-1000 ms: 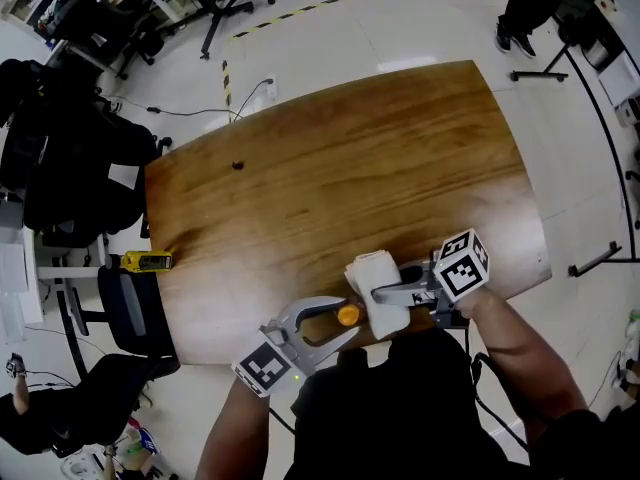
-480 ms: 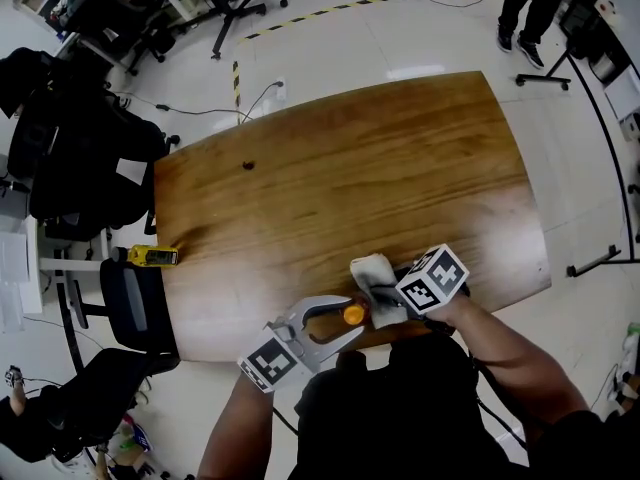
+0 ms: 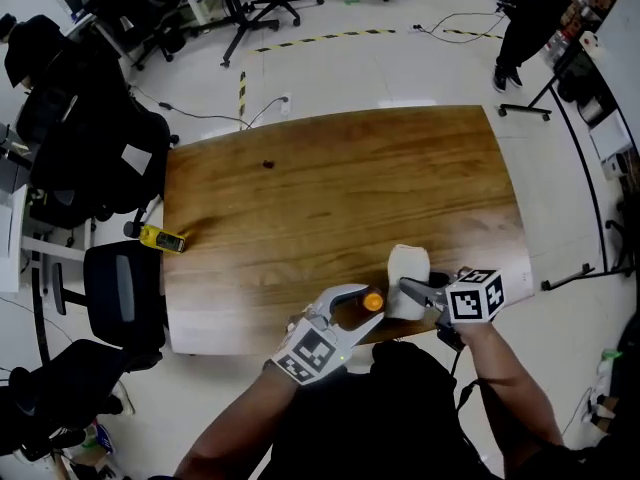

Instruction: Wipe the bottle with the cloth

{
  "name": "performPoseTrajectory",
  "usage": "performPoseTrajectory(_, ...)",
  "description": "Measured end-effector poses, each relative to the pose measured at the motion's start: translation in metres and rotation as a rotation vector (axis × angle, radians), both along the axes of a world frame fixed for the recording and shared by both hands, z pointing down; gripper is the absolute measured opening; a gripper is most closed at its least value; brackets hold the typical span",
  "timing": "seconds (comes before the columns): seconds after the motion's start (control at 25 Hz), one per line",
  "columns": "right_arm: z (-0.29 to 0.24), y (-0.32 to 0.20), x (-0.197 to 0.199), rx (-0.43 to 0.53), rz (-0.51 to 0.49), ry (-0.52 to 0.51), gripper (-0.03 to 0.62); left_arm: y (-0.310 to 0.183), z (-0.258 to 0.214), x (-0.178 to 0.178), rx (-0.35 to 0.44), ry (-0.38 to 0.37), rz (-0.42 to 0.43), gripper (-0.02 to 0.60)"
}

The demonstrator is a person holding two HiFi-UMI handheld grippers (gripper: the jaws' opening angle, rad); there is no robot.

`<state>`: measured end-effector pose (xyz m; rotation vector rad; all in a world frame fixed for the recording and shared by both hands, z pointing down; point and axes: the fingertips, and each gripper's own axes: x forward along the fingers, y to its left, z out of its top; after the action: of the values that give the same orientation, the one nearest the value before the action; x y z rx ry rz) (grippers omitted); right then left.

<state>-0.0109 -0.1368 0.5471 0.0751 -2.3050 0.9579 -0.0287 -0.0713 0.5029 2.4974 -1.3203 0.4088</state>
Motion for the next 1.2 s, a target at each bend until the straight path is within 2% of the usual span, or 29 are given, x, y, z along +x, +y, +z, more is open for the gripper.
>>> performPoseTrajectory(0.08,-0.033,-0.003,0.012,-0.003,0.076,-0.087,0.084,0.003,0.009,0.002,-0.006,-0.064,0.014,0.202)
performPoseTrajectory(0.16,-0.063,-0.005,0.018,-0.004,0.102,-0.167,0.084,0.003,0.011,0.0,0.006,-0.089,0.028,0.202)
performPoseTrajectory(0.24,-0.082,-0.008,0.02,0.008,0.086,-0.203,0.084,0.001,0.008,0.0,0.02,-0.1,0.023,0.198)
performPoseTrajectory(0.32,-0.086,-0.009,0.02,0.012,0.027,-0.19,0.084,0.002,0.003,0.003,0.027,-0.108,-0.003,0.189)
performPoseTrajectory(0.44,-0.083,-0.004,0.01,-0.006,-0.161,-0.167,0.084,0.002,-0.002,0.009,0.034,-0.104,-0.042,0.17)
performPoseTrajectory(0.72,-0.065,0.023,-0.037,-0.122,-0.851,-0.094,0.084,0.002,-0.014,0.017,0.01,-0.088,-0.036,0.161)
performPoseTrajectory(0.84,-0.048,0.03,-0.049,-0.167,-1.084,-0.027,0.084,0.0,-0.015,0.02,-0.011,-0.091,-0.043,0.161)
performPoseTrajectory(0.92,-0.036,0.039,-0.057,-0.195,-1.222,-0.003,0.084,0.0,-0.013,0.018,-0.026,-0.094,-0.076,0.161)
performPoseTrajectory(1.04,-0.023,0.058,-0.067,-0.245,-1.389,-0.004,0.084,0.0,-0.009,0.013,-0.039,-0.092,-0.154,0.164)
performPoseTrajectory(1.2,-0.01,0.066,-0.077,-0.27,-1.457,-0.002,0.084,-0.001,-0.003,0.01,-0.04,-0.088,-0.198,0.164)
